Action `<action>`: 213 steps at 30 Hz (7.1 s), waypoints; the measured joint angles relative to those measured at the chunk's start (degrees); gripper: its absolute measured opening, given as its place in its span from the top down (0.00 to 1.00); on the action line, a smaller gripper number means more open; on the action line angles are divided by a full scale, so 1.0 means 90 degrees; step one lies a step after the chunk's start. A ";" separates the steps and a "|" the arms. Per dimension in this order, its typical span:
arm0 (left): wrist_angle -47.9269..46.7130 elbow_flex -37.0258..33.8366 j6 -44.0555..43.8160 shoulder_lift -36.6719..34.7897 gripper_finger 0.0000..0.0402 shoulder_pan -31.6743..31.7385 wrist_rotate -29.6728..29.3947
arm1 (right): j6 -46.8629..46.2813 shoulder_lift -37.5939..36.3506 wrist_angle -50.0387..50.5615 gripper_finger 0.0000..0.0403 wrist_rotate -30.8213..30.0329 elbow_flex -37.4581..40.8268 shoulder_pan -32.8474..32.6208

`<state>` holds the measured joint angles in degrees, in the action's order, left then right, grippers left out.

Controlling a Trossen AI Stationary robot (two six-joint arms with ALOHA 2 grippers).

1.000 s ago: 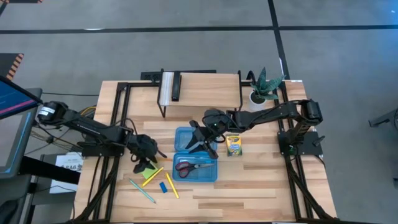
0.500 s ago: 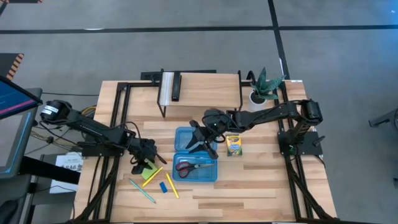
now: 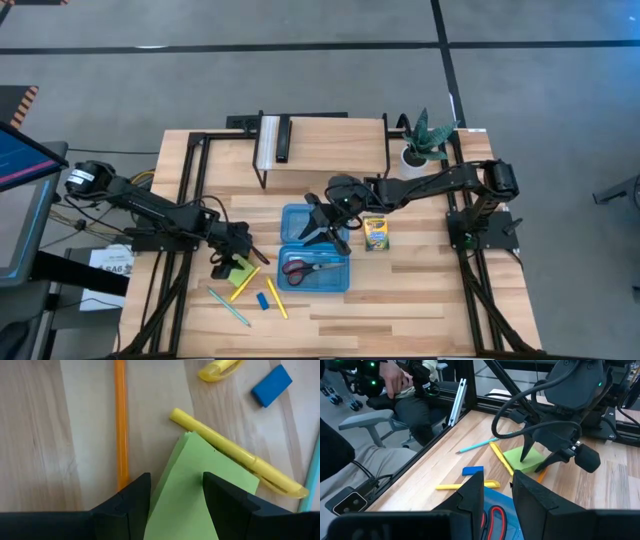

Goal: Pack school essentials
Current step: Put the green sticky notes into the blue supply box, then put the right yellow pen into the blue supply box

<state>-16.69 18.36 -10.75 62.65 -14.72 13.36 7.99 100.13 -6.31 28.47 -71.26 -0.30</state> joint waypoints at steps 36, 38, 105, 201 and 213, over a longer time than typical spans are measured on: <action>-0.2194 0.1958 0.0382 -0.0005 1.00 0.0002 -0.0134 | 0.0000 0.0003 0.0049 0.70 -0.0002 -0.0001 -0.0002; -0.2517 0.2290 0.0457 -0.0005 1.00 0.0002 -0.0279 | 0.0002 -0.0005 0.0143 0.70 -0.0001 0.0001 -0.0002; 0.1723 0.0787 -0.0829 -0.1500 0.77 -0.0308 -0.2536 | 0.0081 -0.2343 0.0005 0.70 -0.0894 0.1690 0.0131; -0.0524 0.0732 -0.3936 -0.1148 0.79 -0.1667 -0.2496 | -0.0095 -0.1520 -0.0495 0.70 -0.1086 0.1507 0.0032; -0.0525 0.0732 -0.3882 -0.0857 0.79 -0.1727 -0.2534 | -0.0068 -0.1520 -0.0500 0.70 -0.1086 0.1507 0.0032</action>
<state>-21.41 24.95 -45.69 54.94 -30.26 -9.45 7.38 86.46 -10.81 18.70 -57.69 -0.01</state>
